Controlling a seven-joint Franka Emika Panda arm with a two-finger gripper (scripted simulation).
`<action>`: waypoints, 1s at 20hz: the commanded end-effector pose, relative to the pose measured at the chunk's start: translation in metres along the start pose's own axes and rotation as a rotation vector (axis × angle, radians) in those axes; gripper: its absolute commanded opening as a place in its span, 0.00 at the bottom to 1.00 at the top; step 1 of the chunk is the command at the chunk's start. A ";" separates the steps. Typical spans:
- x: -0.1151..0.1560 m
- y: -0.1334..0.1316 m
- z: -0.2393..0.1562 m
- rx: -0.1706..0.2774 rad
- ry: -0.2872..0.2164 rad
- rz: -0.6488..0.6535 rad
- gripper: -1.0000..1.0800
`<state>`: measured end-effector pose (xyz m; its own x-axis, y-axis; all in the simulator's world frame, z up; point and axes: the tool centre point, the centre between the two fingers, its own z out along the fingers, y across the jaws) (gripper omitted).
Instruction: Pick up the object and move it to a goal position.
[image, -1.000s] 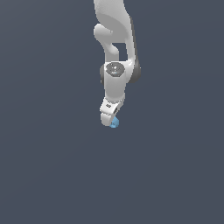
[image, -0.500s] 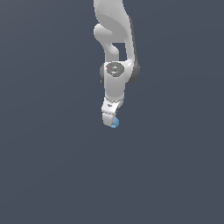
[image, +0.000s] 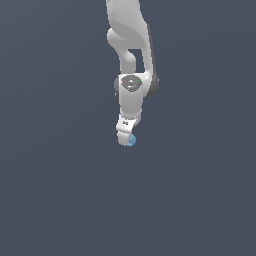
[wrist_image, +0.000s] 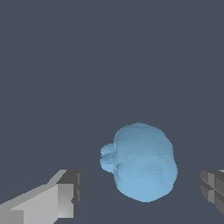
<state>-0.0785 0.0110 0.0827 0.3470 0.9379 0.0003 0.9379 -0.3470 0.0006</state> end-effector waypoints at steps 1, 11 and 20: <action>0.000 -0.001 0.012 0.001 0.000 -0.001 0.96; 0.000 0.000 0.036 0.001 0.000 -0.003 0.00; 0.000 0.000 0.036 0.001 0.000 -0.003 0.00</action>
<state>-0.0783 0.0112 0.0477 0.3434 0.9392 0.0008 0.9392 -0.3434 0.0018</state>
